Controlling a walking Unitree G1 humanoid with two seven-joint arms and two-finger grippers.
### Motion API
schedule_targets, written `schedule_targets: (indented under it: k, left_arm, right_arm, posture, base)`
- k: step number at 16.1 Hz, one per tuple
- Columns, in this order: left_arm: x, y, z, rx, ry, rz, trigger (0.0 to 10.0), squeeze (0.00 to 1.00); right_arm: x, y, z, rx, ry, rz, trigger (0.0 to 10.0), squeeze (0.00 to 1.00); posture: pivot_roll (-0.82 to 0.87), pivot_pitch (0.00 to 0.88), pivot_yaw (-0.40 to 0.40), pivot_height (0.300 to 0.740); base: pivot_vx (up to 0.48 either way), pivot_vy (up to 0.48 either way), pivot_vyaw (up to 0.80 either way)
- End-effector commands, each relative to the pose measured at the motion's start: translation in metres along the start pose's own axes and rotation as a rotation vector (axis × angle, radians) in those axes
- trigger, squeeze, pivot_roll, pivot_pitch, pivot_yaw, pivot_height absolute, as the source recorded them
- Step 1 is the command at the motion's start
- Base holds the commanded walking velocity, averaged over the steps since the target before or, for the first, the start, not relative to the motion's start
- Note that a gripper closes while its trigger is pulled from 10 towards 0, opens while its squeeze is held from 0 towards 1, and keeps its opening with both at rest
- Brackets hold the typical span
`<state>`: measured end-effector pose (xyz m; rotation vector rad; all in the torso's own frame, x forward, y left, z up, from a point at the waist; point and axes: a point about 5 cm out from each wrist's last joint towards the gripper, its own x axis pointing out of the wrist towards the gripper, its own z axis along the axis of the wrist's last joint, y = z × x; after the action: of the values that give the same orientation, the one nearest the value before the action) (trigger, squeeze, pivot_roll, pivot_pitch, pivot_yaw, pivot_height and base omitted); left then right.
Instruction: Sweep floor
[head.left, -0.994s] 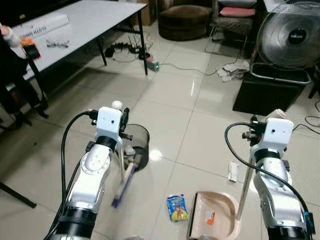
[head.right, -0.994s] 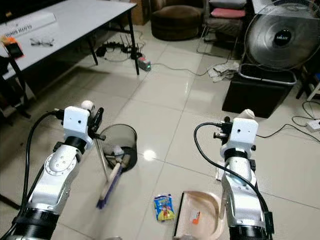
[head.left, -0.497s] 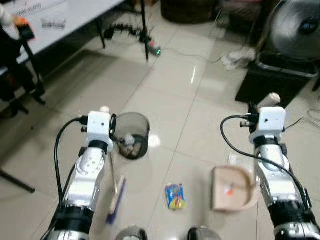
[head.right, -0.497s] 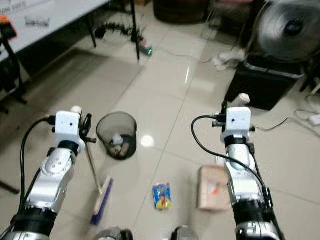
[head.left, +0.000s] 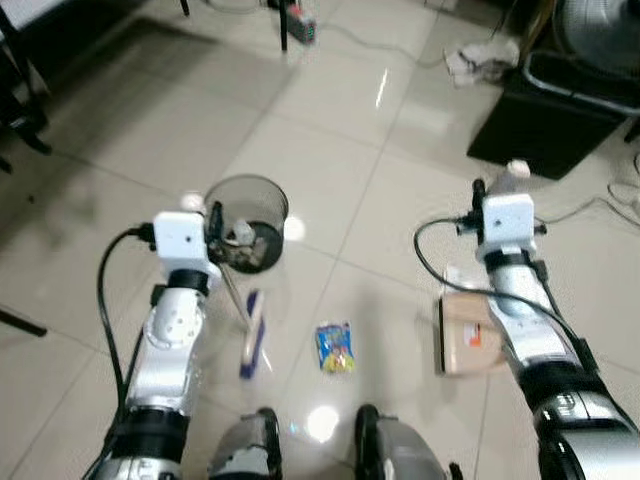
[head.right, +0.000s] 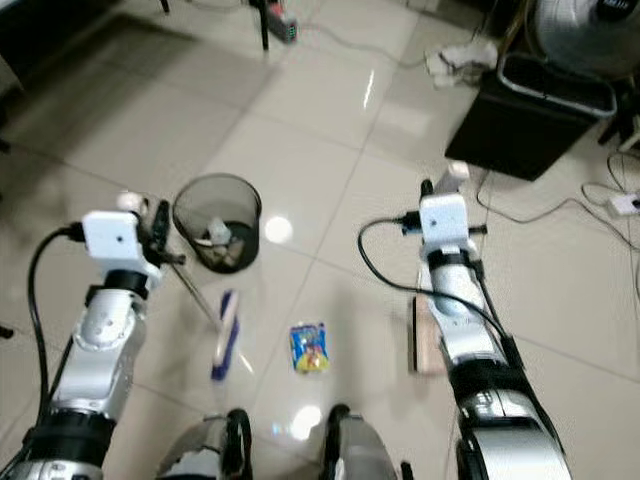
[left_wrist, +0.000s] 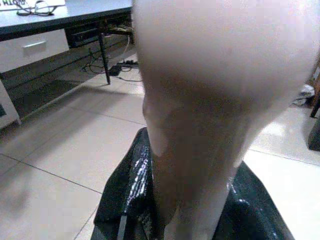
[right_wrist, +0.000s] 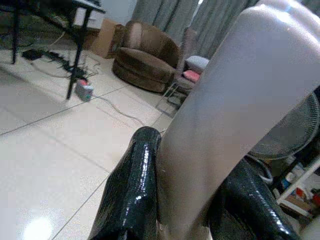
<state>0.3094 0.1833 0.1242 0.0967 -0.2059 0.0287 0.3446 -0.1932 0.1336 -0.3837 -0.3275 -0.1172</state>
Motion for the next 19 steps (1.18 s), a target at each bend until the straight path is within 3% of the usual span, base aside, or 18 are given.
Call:
schedule_targets:
  k: [1,4,7,9,12,16,18,19]
  left_arm:
    - [-0.011,0.000,-0.020,0.034,0.092,-0.005,10.0,0.00]
    - [-0.017,-0.010,-0.024,0.062,0.112,-0.055,10.0,0.00]
    - [-0.014,-0.015,-0.021,0.053,0.109,-0.072,10.0,0.00]
    - [-0.012,-0.018,-0.020,0.043,0.114,-0.077,10.0,0.00]
    - [-0.011,-0.028,-0.021,-0.005,0.126,-0.078,10.0,0.00]
    - [-0.010,-0.035,-0.025,-0.057,0.161,-0.072,10.0,0.00]
    - [-0.009,-0.041,-0.027,-0.149,0.198,-0.035,10.0,0.00]
    - [-0.010,-0.045,-0.028,-0.256,0.224,-0.001,10.0,0.00]
  right_arm:
    - [-0.002,0.012,0.001,-0.007,-0.026,0.008,10.0,0.00]
    - [-0.014,0.048,0.003,0.067,-0.021,0.041,10.0,0.00]
    - [-0.034,0.092,0.013,0.178,-0.042,0.102,10.0,0.00]
    - [-0.040,0.104,0.017,0.201,-0.052,0.123,10.0,0.00]
    - [-0.041,0.111,0.023,0.284,-0.043,0.072,10.0,0.00]
    - [-0.043,0.118,0.025,0.292,-0.039,0.099,10.0,0.00]
    - [-0.045,0.118,0.022,0.303,-0.017,0.082,10.0,0.00]
    - [-0.045,0.117,0.022,0.317,-0.007,0.066,10.0,0.00]
  posture:
    - [0.08,0.377,-0.028,0.740]
    - [0.11,0.379,0.009,0.740]
    - [0.13,0.374,0.031,0.740]
    - [0.13,0.371,0.032,0.740]
    - [0.12,0.363,0.035,0.740]
    - [0.11,0.344,0.040,0.740]
    - [0.11,0.339,0.044,0.740]
    - [0.11,0.337,0.045,0.740]
  base:
    - [0.000,0.000,0.00]
    - [0.000,0.000,0.00]
    - [0.000,0.000,0.00]
    - [0.000,0.000,0.00]
    - [0.000,0.000,0.00]
    - [0.000,0.000,0.00]
    - [0.000,0.000,0.00]
    - [0.000,0.000,0.00]
